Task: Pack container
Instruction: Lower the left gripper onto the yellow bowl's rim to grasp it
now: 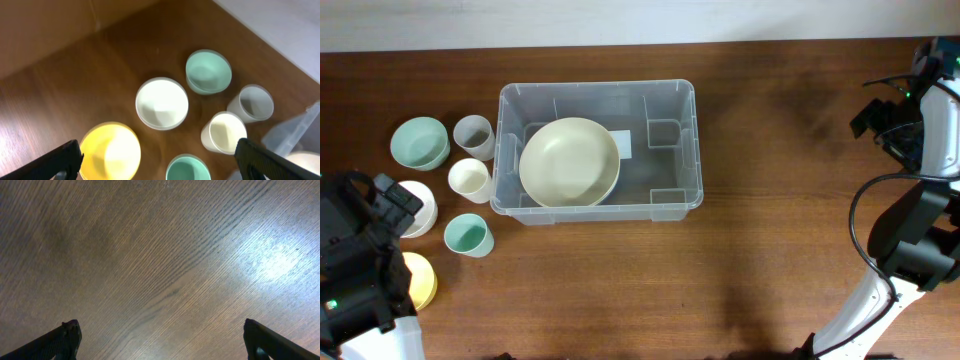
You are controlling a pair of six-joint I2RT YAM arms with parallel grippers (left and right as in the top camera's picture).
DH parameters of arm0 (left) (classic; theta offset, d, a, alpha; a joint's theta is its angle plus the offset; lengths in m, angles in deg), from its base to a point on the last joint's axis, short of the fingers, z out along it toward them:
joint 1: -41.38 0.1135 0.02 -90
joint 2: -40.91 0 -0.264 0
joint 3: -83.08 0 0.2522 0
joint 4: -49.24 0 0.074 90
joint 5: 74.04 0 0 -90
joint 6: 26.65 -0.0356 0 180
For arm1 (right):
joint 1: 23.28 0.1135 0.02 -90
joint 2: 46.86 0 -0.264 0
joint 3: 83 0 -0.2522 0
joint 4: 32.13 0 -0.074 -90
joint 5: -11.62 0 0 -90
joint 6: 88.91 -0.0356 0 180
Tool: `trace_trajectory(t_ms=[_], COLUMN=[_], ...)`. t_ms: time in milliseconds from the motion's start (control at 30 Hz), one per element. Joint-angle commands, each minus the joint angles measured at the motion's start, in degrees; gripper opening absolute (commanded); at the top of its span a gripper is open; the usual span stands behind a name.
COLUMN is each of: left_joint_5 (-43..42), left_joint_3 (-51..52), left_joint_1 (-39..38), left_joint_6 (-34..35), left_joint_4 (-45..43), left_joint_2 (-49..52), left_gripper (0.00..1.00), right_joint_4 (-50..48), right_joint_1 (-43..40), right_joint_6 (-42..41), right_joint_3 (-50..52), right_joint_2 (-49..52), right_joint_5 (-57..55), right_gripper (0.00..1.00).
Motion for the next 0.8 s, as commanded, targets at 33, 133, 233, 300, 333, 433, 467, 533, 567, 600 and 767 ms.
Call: trace_trajectory(t_ms=[33, 133, 233, 300, 333, 433, 467, 533, 567, 600, 767], left_joint_5=[3.06, 6.21, 6.16, 5.95, 5.46, 2.73, 2.03, 1.57, 1.36, 0.66, -3.39], left_joint_3=[-1.07, -1.07, -1.07, -1.07, -1.07, -1.07, -1.07, -1.05, -1.03, -1.03, -0.79], left_joint_1=[1.05, 4.31, 8.52, 10.58, 11.37, 12.52, 12.74, 13.25, 13.51, 13.88, 15.26], left_joint_6=[5.73, 12.13, 19.98, 21.92, 21.9, 21.88, 21.88, 21.9, 21.9, 21.92, 22.18], left_joint_4=[3.61, 6.78, 9.73, 9.68, 9.53, 10.67, 11.04, 11.23, 11.19, 11.17, 11.02], left_joint_2=[0.04, 1.92, 4.35, 6.21, 7.39, 10.86, 12.11, 14.49, 15.78, 17.31, 24.33], left_gripper=[1.0, 1.0, 1.0, 1.0, 1.0, 1.0, 1.0, 1.0, 1.0, 1.0, 1.0], right_joint_4=[-0.04, -0.04, -0.04, -0.04, -0.02, -0.04, -0.04, -0.04, -0.02, -0.04, -0.04], right_joint_1=[0.09, 0.09, 0.09, 0.09, 0.09, 0.09, 0.09, 0.09, 0.09, 0.09, 0.09], right_joint_6=[-0.24, -0.24, -0.24, -0.24, -0.24, -0.24, -0.24, -0.24, -0.24, -0.24, -0.24], right_joint_3=[0.13, 0.13, 0.13, 0.13, 0.13, 0.13, 0.13, 0.13, 0.13, 0.13, 0.13], right_joint_2=[-0.83, -0.83, -0.83, -0.83, -0.83, -0.83, -0.83, -0.83, -0.83, -0.83, -0.83], right_joint_5=[-0.13, -0.13, -0.13, -0.13, -0.13, -0.13, -0.13, -0.13, -0.13, -0.13, -0.13], right_gripper=[0.99, 0.99, 0.99, 0.99, 0.99, 0.99, 0.99, 0.99, 0.99, 0.99, 0.99])
